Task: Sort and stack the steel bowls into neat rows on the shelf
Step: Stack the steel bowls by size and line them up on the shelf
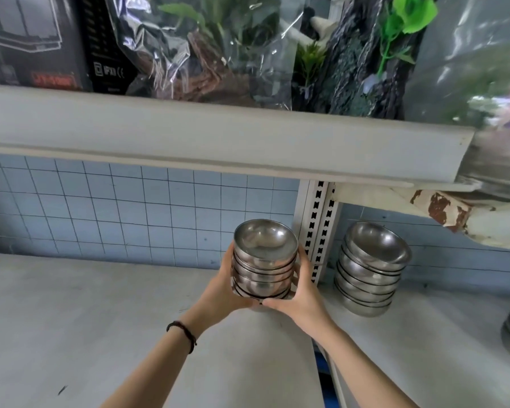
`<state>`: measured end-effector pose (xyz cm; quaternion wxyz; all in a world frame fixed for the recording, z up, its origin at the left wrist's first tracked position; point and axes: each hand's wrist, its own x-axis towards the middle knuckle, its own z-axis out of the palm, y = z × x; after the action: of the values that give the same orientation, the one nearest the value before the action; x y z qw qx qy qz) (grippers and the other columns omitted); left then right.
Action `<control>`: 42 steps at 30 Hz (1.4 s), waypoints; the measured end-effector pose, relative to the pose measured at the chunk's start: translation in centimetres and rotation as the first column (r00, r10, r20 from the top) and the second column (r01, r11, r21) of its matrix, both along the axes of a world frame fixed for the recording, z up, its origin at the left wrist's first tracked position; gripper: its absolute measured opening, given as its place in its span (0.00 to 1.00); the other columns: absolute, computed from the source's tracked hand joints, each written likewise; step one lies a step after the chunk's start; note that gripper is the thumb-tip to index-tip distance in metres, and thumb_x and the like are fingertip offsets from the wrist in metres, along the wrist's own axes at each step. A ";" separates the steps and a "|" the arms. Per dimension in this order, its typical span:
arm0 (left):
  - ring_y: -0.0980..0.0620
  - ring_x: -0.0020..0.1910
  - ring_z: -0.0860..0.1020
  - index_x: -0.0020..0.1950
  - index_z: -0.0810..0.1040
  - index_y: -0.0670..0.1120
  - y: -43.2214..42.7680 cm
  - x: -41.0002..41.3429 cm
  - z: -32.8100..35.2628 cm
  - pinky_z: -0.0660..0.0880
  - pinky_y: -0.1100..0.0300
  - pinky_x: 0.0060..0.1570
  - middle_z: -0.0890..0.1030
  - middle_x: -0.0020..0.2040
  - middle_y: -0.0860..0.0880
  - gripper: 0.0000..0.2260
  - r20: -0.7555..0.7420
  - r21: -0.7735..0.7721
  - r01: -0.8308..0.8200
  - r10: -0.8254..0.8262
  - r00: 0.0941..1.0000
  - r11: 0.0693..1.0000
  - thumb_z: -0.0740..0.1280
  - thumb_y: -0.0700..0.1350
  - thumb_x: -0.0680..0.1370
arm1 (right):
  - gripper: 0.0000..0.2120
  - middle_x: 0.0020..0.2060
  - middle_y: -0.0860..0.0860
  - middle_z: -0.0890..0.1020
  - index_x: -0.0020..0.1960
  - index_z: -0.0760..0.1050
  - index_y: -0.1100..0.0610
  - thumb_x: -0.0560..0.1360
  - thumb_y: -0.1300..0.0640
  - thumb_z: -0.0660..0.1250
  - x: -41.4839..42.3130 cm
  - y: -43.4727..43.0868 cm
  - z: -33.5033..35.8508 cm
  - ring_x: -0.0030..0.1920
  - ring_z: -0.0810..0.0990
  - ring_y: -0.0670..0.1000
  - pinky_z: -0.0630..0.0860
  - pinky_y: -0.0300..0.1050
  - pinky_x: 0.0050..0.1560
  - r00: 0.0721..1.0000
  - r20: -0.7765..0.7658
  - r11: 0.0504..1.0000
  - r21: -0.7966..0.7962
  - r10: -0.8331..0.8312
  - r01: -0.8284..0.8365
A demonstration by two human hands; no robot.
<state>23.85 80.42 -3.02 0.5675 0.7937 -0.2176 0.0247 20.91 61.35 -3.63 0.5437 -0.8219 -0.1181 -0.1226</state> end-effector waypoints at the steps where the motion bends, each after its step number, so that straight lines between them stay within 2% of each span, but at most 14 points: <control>1: 0.72 0.60 0.71 0.67 0.51 0.71 0.0 0.2 -0.3 0.74 0.73 0.50 0.69 0.65 0.64 0.49 0.000 0.010 -0.007 0.007 1.000 1.000 0.79 0.52 0.57 | 0.56 0.62 0.18 0.64 0.69 0.46 0.23 0.59 0.48 0.82 0.2 -0.1 -0.3 0.64 0.65 0.24 0.65 0.19 0.56 1.000 -0.006 1.000 -0.002 -0.002 0.002; 6: 0.73 0.61 0.70 0.68 0.51 0.69 0.0 1.0 -1.6 0.73 0.75 0.49 0.68 0.66 0.63 0.50 -0.005 0.022 0.004 -0.004 1.000 1.000 0.81 0.44 0.61 | 0.55 0.62 0.17 0.63 0.66 0.46 0.20 0.58 0.47 0.82 0.6 -0.6 -1.3 0.64 0.65 0.25 0.65 0.20 0.56 1.000 -0.022 1.000 0.014 -0.003 0.004; 10: 0.76 0.61 0.68 0.68 0.50 0.71 0.0 1.2 -2.0 0.72 0.76 0.49 0.65 0.65 0.68 0.50 -0.024 0.043 0.004 -0.003 1.000 0.999 0.80 0.43 0.62 | 0.55 0.62 0.16 0.62 0.66 0.46 0.19 0.60 0.48 0.82 0.7 -0.8 -1.7 0.64 0.64 0.24 0.65 0.19 0.56 0.998 -0.055 1.000 0.003 0.005 -0.005; 13: 0.72 0.64 0.68 0.71 0.45 0.70 0.1 0.9 -2.1 0.71 0.74 0.55 0.65 0.68 0.68 0.52 -0.063 0.073 0.020 -0.016 0.998 0.997 0.79 0.47 0.64 | 0.55 0.62 0.16 0.62 0.66 0.45 0.20 0.60 0.48 0.82 0.7 -0.8 -1.7 0.64 0.63 0.23 0.64 0.18 0.55 0.997 -0.083 1.000 -0.022 0.009 -0.011; 16: 0.71 0.66 0.65 0.71 0.43 0.70 0.3 0.5 -1.9 0.65 0.77 0.59 0.64 0.71 0.63 0.49 -0.081 0.162 0.020 -0.007 0.997 0.987 0.78 0.51 0.67 | 0.56 0.63 0.17 0.61 0.68 0.43 0.21 0.62 0.48 0.82 0.5 -0.8 -1.5 0.65 0.63 0.24 0.65 0.20 0.58 0.995 -0.103 0.999 -0.053 -0.016 0.011; 18: 0.62 0.73 0.61 0.77 0.42 0.60 0.6 0.2 -2.0 0.61 0.70 0.67 0.60 0.76 0.56 0.49 -0.090 0.267 -0.016 0.041 0.995 0.963 0.75 0.54 0.70 | 0.56 0.65 0.18 0.60 0.70 0.41 0.24 0.64 0.48 0.81 0.2 -0.9 -1.3 0.67 0.62 0.26 0.64 0.23 0.62 0.994 -0.105 0.995 -0.098 -0.032 0.022; 20: 0.49 0.76 0.57 0.79 0.41 0.49 1.2 -0.4 -2.1 0.59 0.57 0.72 0.57 0.78 0.49 0.47 -0.068 0.462 -0.098 0.145 0.987 0.881 0.71 0.58 0.73 | 0.54 0.69 0.22 0.56 0.71 0.39 0.26 0.67 0.47 0.78 -0.5 -1.0 -1.0 0.71 0.61 0.31 0.61 0.31 0.67 0.991 -0.126 0.989 -0.143 -0.046 0.027; 23: 0.49 0.74 0.61 0.78 0.54 0.49 2.8 -2.0 -2.2 0.61 0.54 0.70 0.64 0.75 0.50 0.37 0.192 0.764 -0.248 0.156 0.969 0.596 0.60 0.65 0.76 | 0.48 0.74 0.35 0.52 0.77 0.40 0.39 0.73 0.45 0.73 -2.0 -1.7 -1.2 0.75 0.57 0.43 0.56 0.39 0.71 0.978 -0.186 0.972 -0.229 -0.097 0.053; 25: 0.51 0.71 0.65 0.74 0.63 0.51 4.0 -3.3 -2.3 0.62 0.55 0.68 0.70 0.71 0.53 0.31 0.322 0.841 -0.308 0.046 0.946 0.444 0.57 0.66 0.76 | 0.42 0.78 0.42 0.53 0.80 0.47 0.47 0.75 0.43 0.69 -3.3 -2.5 -1.5 0.77 0.56 0.45 0.55 0.41 0.72 0.968 -0.197 0.922 -0.382 -0.153 0.068; 28: 0.52 0.67 0.69 0.69 0.69 0.53 4.7 -5.2 -2.4 0.64 0.56 0.64 0.73 0.67 0.54 0.27 0.366 0.891 -0.327 -0.070 0.928 0.315 0.54 0.67 0.77 | 0.37 0.79 0.44 0.54 0.79 0.51 0.48 0.77 0.42 0.65 -5.8 -3.7 -1.6 0.78 0.54 0.45 0.55 0.41 0.73 0.965 -0.191 0.816 -0.577 -0.180 0.038; 30: 0.52 0.67 0.69 0.71 0.67 0.54 4.5 -6.6 -2.5 0.65 0.56 0.63 0.72 0.68 0.54 0.28 0.357 0.898 -0.313 -0.095 0.929 0.309 0.54 0.67 0.77 | 0.35 0.79 0.44 0.55 0.79 0.53 0.48 0.78 0.40 0.63 -7.6 -4.3 -1.4 0.77 0.56 0.46 0.59 0.45 0.73 0.963 -0.185 0.738 -0.675 -0.198 0.022; 33: 0.51 0.68 0.69 0.74 0.62 0.54 3.3 -8.5 -2.5 0.67 0.56 0.62 0.69 0.71 0.53 0.29 0.369 0.883 -0.304 -0.128 0.921 0.357 0.54 0.66 0.77 | 0.34 0.78 0.45 0.58 0.79 0.54 0.49 0.78 0.41 0.62 -10.2 -5.2 -1.1 0.76 0.60 0.48 0.64 0.46 0.72 0.965 -0.140 0.652 -0.757 -0.220 0.040; 38: 0.50 0.66 0.70 0.73 0.64 0.49 -0.3 -10.6 -2.1 0.70 0.54 0.60 0.67 0.73 0.51 0.30 0.384 0.861 -0.270 -0.202 0.901 0.430 0.55 0.66 0.77 | 0.33 0.79 0.47 0.55 0.79 0.53 0.51 0.80 0.41 0.60 -13.9 -8.0 -0.8 0.77 0.58 0.48 0.63 0.45 0.72 0.955 -0.120 0.557 -0.829 -0.273 0.055; 42: 0.49 0.69 0.68 0.73 0.63 0.47 -4.0 -11.0 -1.3 0.69 0.53 0.63 0.62 0.76 0.49 0.31 0.379 0.855 -0.231 -0.255 0.890 0.465 0.55 0.66 0.77 | 0.33 0.79 0.47 0.55 0.79 0.54 0.53 0.80 0.40 0.58 -15.4 -11.1 -0.2 0.77 0.58 0.48 0.64 0.44 0.71 0.941 -0.084 0.503 -0.859 -0.327 0.098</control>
<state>12.82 76.46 -4.37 0.0055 0.9393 -0.3310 0.0898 5.53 50.24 -3.86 0.0686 -0.9975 0.0055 -0.0180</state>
